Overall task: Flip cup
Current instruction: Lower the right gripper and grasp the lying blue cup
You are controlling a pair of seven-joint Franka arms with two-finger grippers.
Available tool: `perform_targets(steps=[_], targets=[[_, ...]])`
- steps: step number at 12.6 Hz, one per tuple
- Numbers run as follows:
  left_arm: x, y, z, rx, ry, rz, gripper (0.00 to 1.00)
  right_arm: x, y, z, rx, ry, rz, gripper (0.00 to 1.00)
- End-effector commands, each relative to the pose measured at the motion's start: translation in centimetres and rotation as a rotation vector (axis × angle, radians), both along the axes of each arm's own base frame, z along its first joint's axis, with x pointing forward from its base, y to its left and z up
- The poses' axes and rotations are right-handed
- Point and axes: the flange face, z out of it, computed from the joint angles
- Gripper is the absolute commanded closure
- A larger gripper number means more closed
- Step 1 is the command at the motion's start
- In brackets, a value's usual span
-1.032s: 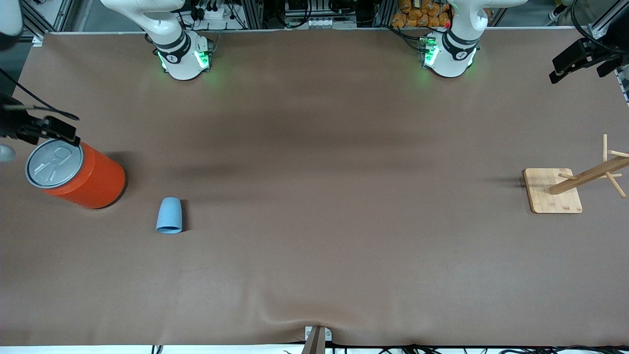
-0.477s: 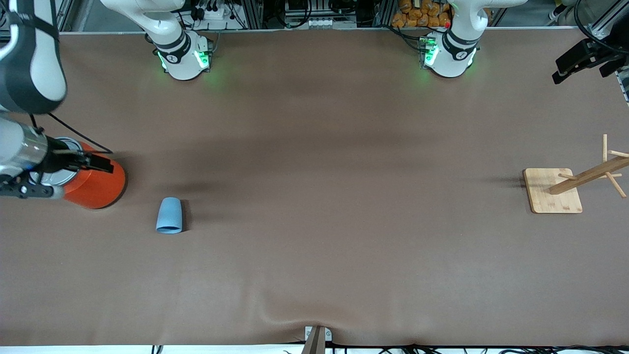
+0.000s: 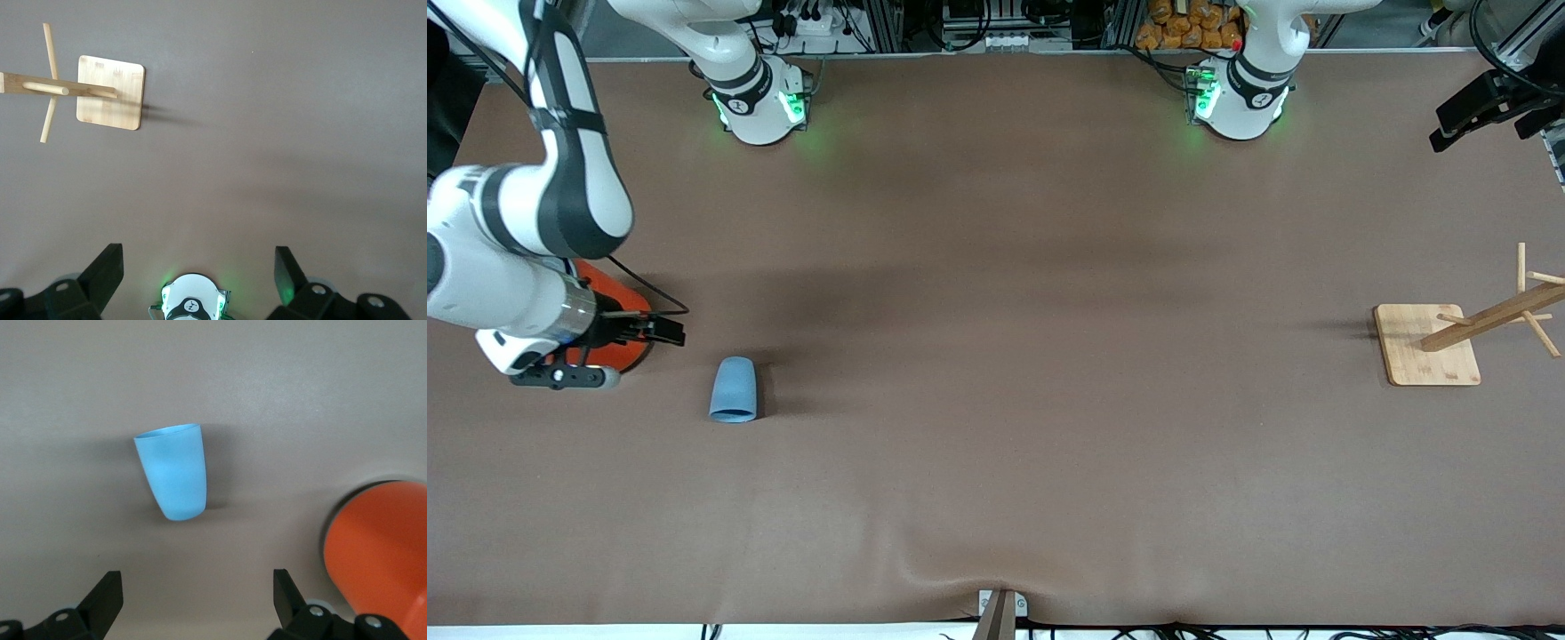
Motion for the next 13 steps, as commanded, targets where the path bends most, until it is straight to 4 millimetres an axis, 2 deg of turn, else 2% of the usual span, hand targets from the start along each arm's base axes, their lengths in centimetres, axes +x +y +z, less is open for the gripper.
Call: perform_targets(steps=[1,4,6,10,13], targets=[[-0.2,0.5,0.4,0.011,0.001,0.007,0.00,0.2,0.1,-2.2,0.005,0.005,-0.005,0.00],[-0.6,0.7,0.9,0.012,-0.008,0.009,0.00,0.3,1.4,-5.2,0.055,0.046,-0.020,0.00],[-0.5,0.7,0.9,0.010,-0.009,0.008,0.00,0.6,3.1,-6.5,0.056,0.032,0.005,0.00],[-0.2,0.6,0.7,0.012,-0.010,0.006,0.00,1.3,4.6,-9.4,0.040,0.004,0.046,0.00],[-0.4,0.6,0.6,0.014,0.000,0.006,0.00,1.5,5.1,-11.1,0.016,-0.004,0.088,0.00]])
